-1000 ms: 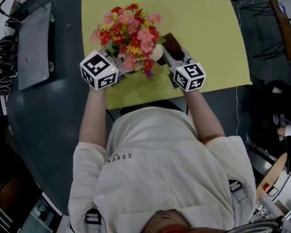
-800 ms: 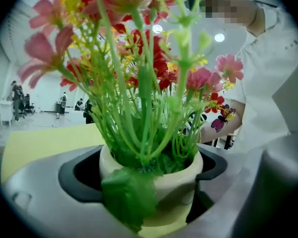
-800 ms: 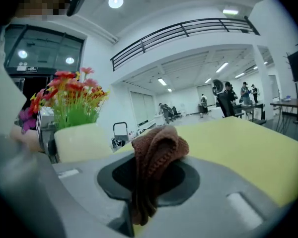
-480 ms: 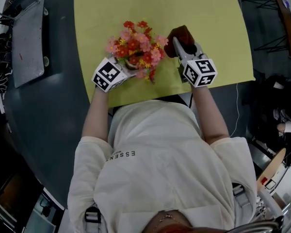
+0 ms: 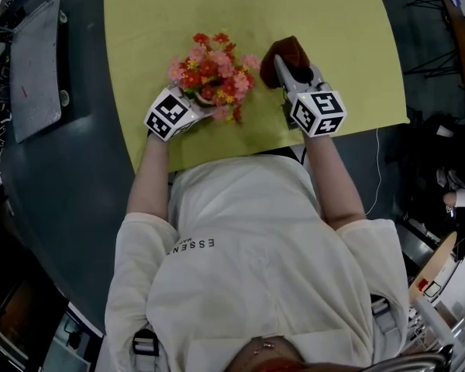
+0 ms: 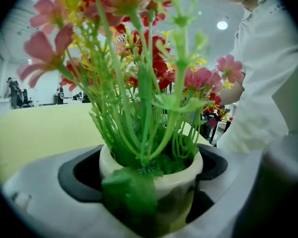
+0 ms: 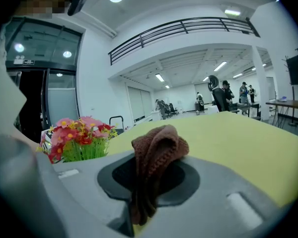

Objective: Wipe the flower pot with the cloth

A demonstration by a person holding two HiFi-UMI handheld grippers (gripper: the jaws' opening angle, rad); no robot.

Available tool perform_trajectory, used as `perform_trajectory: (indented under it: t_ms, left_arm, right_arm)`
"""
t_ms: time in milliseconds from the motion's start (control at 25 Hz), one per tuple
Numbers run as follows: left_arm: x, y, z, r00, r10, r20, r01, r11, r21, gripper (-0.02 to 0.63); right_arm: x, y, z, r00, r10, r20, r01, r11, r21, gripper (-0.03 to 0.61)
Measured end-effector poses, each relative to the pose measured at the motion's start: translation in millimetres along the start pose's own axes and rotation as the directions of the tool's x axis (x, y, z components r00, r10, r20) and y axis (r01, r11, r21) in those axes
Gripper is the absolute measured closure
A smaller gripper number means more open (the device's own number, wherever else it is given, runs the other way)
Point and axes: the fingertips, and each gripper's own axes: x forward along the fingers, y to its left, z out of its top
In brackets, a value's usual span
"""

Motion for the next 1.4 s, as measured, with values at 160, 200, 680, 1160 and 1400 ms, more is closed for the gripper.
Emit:
perform_trajectory:
  t_ms: [160,200,680,1160,1400]
  left_arm:
    - [2.6,-0.9,-0.8,1.0,0.005,0.001,-0.005,1.0,0.027,0.05]
    - [3.7,-0.6,-3.2,1.0,0.009,-0.006,-0.008,0.999,0.036,0.049]
    - [-46.0,-9.9,20.9,0.988,0.144,0.053,-0.141,0.989,-0.054,0.049]
    - [-152.7,-4.2,47.2,0.808,0.561,0.178,-0.542,0.827,-0.147,0.604]
    - [-170.1,-33.8,50.4,0.818,0.548,0.176,-0.523,0.835,-0.17,0.604]
  right_arm:
    - [-1.3,0.0,-7.9,1.0,0.005,-0.012,-0.005,1.0,0.011,0.522]
    - [-1.9,0.5,-8.3,1.0,0.008,-0.014,-0.007,1.0,0.01,0.523]
    - [-14.5,21.8,1.8,0.999,-0.019,-0.041,0.02,0.999,0.032,0.522]
    - [-60.6,83.8,-40.2,0.981,-0.149,-0.126,0.146,0.989,-0.036,0.522]
    - [-91.9,103.6,-61.1,0.973,-0.187,-0.137,0.181,0.982,-0.052,0.522]
